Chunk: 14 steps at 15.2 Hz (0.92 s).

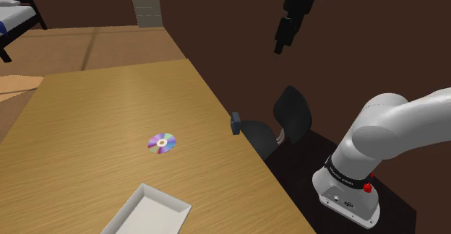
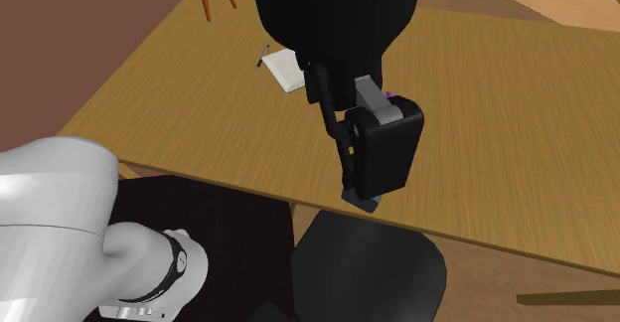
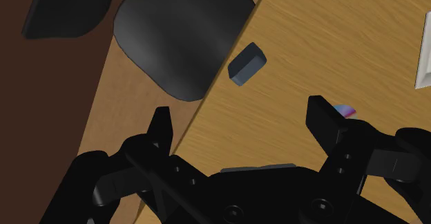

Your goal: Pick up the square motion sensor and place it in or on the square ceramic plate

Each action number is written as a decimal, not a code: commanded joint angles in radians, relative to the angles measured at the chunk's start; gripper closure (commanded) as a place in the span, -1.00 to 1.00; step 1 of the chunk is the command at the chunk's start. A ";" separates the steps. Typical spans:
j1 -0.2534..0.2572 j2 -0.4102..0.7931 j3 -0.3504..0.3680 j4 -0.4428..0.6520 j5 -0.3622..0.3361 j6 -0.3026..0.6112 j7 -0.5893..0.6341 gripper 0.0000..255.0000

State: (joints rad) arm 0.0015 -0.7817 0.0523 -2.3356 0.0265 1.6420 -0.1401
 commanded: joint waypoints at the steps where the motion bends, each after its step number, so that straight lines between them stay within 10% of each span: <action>1: 0.000 0.000 0.000 0.000 0.000 0.000 0.000 -1.00; 14: 0.012 0.265 0.068 -0.207 0.035 0.427 0.065 -1.00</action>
State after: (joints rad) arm 0.0119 -0.5427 0.1135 -2.5302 0.0593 2.0333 -0.0821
